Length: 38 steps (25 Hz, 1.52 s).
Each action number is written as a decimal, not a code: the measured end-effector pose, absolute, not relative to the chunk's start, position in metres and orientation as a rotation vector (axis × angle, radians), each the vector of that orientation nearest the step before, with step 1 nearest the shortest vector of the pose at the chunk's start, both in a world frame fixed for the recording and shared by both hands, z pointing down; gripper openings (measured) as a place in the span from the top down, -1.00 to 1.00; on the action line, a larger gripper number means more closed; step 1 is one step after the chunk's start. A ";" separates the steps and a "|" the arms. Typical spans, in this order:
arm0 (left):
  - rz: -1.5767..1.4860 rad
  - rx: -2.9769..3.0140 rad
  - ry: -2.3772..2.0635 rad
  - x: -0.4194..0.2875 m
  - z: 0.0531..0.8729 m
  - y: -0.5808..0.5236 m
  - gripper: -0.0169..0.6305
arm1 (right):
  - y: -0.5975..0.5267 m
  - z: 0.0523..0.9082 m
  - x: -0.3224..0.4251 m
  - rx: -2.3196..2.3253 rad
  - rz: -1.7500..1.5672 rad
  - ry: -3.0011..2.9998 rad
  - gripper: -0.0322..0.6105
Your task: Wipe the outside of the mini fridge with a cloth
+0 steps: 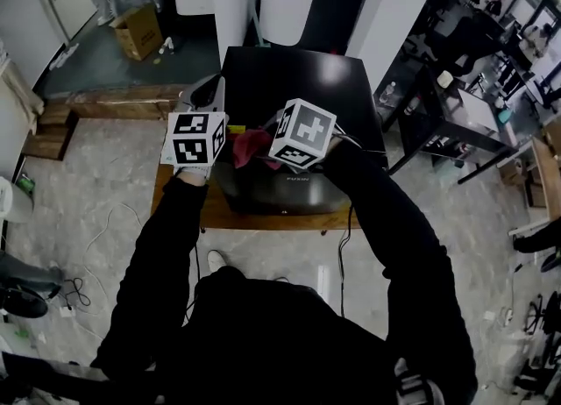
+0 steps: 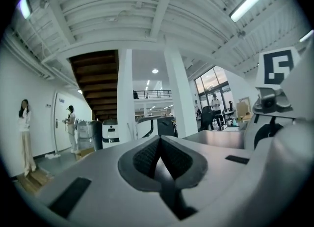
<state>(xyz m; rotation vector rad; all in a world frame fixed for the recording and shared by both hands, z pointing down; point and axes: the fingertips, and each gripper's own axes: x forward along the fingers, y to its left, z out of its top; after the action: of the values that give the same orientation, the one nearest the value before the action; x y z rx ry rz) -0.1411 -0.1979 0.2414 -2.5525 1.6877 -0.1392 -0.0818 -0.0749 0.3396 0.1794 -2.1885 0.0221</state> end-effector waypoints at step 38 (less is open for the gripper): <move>0.229 -2.922 0.705 -0.347 0.282 -0.254 0.93 | -0.162 0.329 -0.294 2.436 0.831 -2.834 0.65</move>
<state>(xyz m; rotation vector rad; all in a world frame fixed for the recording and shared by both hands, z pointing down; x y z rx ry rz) -0.3467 -0.2543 0.2817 -2.9224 0.7047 0.2288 -0.2944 -0.1616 0.3293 2.4360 -2.8345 0.8312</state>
